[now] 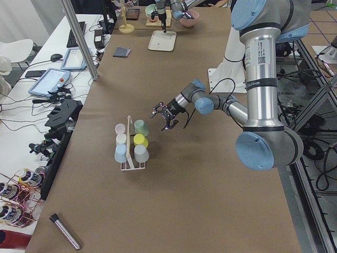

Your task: Pick up and place green cup on tray

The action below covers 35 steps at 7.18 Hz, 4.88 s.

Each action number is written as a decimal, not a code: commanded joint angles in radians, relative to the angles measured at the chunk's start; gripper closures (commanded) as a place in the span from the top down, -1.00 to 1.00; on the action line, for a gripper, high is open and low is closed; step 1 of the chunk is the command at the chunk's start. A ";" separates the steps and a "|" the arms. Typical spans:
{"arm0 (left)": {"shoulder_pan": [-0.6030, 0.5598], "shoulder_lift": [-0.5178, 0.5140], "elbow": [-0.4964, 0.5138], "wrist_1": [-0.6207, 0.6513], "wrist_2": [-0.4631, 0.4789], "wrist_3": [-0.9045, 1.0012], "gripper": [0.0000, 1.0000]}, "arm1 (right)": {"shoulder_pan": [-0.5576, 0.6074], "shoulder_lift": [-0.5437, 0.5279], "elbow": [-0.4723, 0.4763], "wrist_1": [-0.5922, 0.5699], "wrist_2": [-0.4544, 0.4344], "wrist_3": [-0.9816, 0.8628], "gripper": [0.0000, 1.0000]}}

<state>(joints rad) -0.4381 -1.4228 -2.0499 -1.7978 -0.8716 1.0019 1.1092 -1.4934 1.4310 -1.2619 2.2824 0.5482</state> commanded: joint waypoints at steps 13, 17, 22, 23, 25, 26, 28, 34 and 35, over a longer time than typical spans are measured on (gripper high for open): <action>0.026 -0.189 0.407 0.003 0.447 0.164 0.98 | 0.130 -0.010 0.106 0.041 0.252 -0.016 -1.00; 0.019 -0.232 0.463 0.009 0.447 0.165 0.98 | 0.057 0.050 0.236 -0.043 0.283 0.083 -1.00; -0.002 -0.229 0.453 0.003 0.454 0.178 0.48 | -0.270 0.289 0.330 -0.096 0.099 0.436 -1.00; -0.004 -0.220 0.447 0.001 0.483 0.182 -0.06 | -0.308 0.318 0.328 -0.093 0.066 0.499 -1.00; -0.008 -0.127 0.314 0.000 0.494 0.204 -0.58 | -0.397 0.434 0.255 -0.087 0.007 0.565 -1.00; -0.014 -0.098 0.241 0.000 0.496 0.251 -0.68 | -0.440 0.491 0.206 -0.083 -0.016 0.565 -1.00; -0.062 -0.076 0.087 -0.049 0.503 0.384 -0.77 | -0.480 0.527 0.175 -0.082 -0.050 0.569 -1.00; -0.062 -0.059 0.071 -0.663 0.170 -0.016 -0.84 | -0.531 0.550 0.123 -0.022 -0.119 0.738 1.00; -0.039 -0.080 0.065 -0.669 0.090 -0.205 -0.84 | -0.504 0.547 0.124 -0.022 -0.118 0.730 1.00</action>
<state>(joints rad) -0.4962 -1.4839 -1.9804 -2.4544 -0.6708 1.0386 0.5811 -0.9425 1.5533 -1.2851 2.1638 1.2655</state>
